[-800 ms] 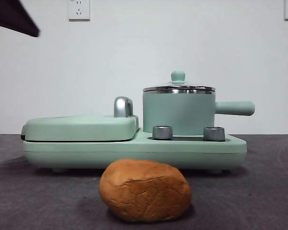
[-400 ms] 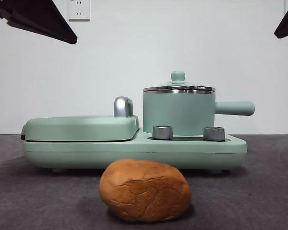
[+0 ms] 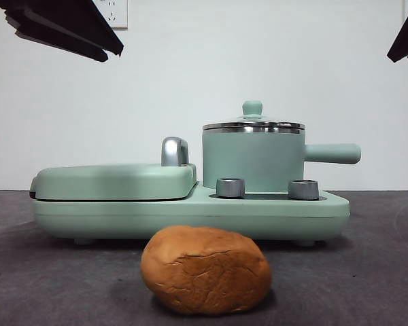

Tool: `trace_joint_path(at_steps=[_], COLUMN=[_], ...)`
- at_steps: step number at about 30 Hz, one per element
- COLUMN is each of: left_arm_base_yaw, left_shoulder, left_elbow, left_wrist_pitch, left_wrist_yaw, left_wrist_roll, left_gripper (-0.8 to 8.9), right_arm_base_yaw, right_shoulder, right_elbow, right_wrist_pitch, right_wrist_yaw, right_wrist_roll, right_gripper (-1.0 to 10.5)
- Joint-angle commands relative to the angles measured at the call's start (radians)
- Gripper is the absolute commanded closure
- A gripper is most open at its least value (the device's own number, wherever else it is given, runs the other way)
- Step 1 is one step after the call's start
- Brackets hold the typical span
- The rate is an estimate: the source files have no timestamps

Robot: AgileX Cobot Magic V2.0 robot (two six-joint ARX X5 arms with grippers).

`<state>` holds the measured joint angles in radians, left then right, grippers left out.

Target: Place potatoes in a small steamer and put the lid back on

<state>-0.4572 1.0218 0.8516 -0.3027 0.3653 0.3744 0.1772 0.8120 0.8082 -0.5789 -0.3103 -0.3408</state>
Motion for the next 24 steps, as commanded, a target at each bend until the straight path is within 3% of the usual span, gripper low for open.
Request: trace_joint_path(at_steps=[1, 5, 12, 24], left_arm_base_yaw=[-0.016, -0.042, -0.083, -0.144], left_shoulder=[0.019, 0.058, 0.182, 0.476], left_elbow=[0.023, 0.023, 0.052, 0.314], left_wrist_pitch=[0.056, 0.167, 0.319, 0.34], left_wrist_yaw=[-0.023, -0.106, -0.111, -0.115], left_wrist_roll=[0.0, -0.054, -0.119, -0.138], left_gripper=[5.37, 5.36, 5.35, 5.34], right_arm_base_yaw=[0.005, 0.005, 0.005, 0.005], right_shoulder=[0.003, 0.003, 0.003, 0.003], right_elbow=[0.018, 0.018, 0.018, 0.018], right_wrist_pitch=[0.005, 0.005, 0.006, 0.006], right_wrist_yaw=[0.0, 0.003, 0.023, 0.023], right_wrist_roll=[0.008, 0.031, 0.07, 0.099], right_gripper=[6.8, 6.8, 6.8, 6.8])
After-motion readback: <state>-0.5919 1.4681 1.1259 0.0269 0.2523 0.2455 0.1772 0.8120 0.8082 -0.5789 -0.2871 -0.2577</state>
